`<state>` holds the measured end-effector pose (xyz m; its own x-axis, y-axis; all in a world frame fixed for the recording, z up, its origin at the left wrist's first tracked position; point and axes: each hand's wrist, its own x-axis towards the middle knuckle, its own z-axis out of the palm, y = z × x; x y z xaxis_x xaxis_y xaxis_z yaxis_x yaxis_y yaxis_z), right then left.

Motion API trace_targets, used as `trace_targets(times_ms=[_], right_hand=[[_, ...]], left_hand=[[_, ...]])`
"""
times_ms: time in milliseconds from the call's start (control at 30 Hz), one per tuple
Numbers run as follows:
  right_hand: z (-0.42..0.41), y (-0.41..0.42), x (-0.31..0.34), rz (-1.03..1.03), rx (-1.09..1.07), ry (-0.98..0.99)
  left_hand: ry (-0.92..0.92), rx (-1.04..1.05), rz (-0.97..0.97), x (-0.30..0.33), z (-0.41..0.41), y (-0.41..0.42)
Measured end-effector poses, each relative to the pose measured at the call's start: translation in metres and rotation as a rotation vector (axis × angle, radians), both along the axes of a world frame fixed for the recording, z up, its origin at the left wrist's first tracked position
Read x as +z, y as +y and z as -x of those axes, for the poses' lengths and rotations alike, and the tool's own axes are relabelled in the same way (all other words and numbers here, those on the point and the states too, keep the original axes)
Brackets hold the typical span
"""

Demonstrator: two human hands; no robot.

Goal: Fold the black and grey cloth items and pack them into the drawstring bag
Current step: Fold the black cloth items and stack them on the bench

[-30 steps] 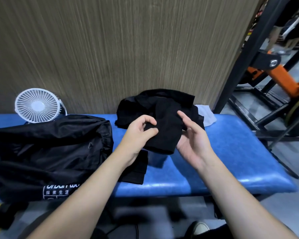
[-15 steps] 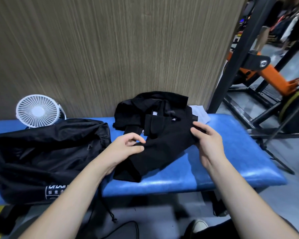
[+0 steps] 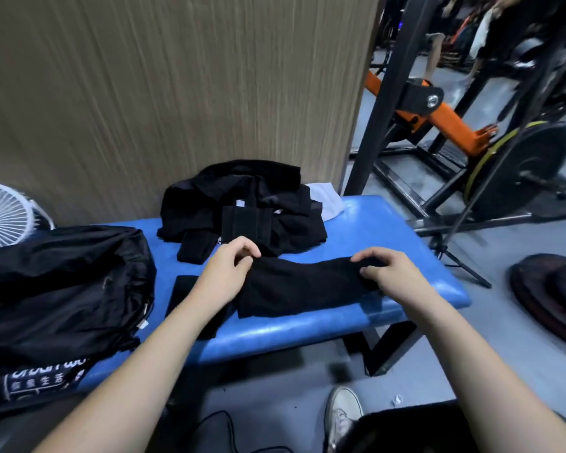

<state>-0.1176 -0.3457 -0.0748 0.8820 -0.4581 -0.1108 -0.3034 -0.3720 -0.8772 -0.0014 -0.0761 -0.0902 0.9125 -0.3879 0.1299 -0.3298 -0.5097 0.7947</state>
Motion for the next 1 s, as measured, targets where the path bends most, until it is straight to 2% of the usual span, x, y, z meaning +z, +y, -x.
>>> trace_targets(times_ms=[133, 267, 433, 533, 667, 867, 1000], right_hand=[[0.011, -0.013, 0.01, -0.019, 0.036, -0.044], [0.012, -0.015, 0.009, 0.195, 0.169, -0.137], [0.011, -0.016, 0.005, 0.271, 0.126, -0.135], [0.014, -0.017, 0.006, 0.296, 0.066, -0.158], [0.02, -0.02, 0.008, 0.351, 0.029, -0.238], [0.025, -0.026, 0.01, 0.274, 0.02, -0.289], [0.017, -0.023, 0.007, 0.282, -0.005, -0.272]], left_hand=[[-0.171, -0.198, -0.202, -0.006, -0.001, -0.002], [-0.222, -0.383, -0.461, -0.005, 0.005, 0.005], [-0.332, -0.384, -0.535, -0.005, 0.008, 0.011], [-0.328, -0.374, -0.447, -0.005, 0.011, 0.011], [-0.295, -0.302, -0.122, 0.004, 0.017, 0.009], [0.222, -0.127, 0.328, 0.018, 0.02, 0.015], [0.347, -0.091, 0.369, 0.014, 0.027, 0.01]])
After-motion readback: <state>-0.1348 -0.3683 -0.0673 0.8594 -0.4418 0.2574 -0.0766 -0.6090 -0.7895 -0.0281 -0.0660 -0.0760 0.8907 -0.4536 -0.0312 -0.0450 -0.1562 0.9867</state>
